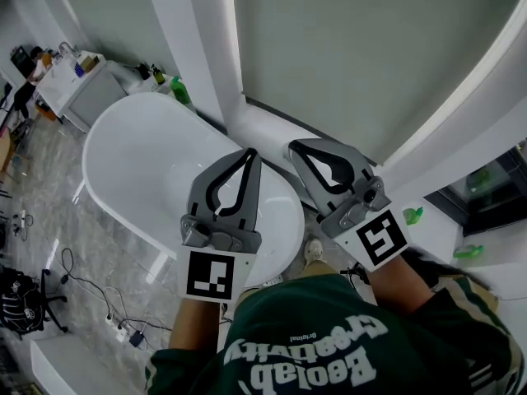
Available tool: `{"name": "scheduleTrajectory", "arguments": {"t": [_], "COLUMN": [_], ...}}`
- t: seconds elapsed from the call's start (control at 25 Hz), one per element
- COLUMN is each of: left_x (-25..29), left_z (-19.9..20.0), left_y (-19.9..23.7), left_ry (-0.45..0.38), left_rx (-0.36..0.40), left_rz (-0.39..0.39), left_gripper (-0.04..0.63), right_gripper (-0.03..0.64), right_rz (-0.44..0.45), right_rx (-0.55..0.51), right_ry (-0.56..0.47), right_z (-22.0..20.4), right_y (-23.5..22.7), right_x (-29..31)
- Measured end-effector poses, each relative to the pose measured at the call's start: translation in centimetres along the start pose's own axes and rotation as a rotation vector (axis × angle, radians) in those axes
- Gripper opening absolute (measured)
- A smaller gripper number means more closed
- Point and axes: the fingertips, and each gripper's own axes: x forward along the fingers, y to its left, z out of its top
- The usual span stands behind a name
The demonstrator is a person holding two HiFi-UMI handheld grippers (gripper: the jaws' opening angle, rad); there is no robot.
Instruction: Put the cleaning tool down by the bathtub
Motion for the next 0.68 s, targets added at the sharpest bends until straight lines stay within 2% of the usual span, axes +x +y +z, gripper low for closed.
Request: {"name": "scheduleTrajectory", "arguments": {"t": [0.36, 0.68], "left_x": [0.33, 0.37], "left_z": [0.84, 0.52], "left_y": [-0.33, -0.36], "left_ry": [-0.022, -0.021], "left_rx": [0.021, 0.002], "left_rz": [-0.007, 0.008], "left_gripper": [0.008, 0.008], "right_gripper": [0.015, 0.015], "right_rz": [-0.001, 0.001], "right_rx": [-0.010, -0.007], "right_ry": [-0.008, -0.006], "right_z": [0.23, -0.16], "right_y": [0.19, 0.24], "right_x": [-0.14, -0.32]}}
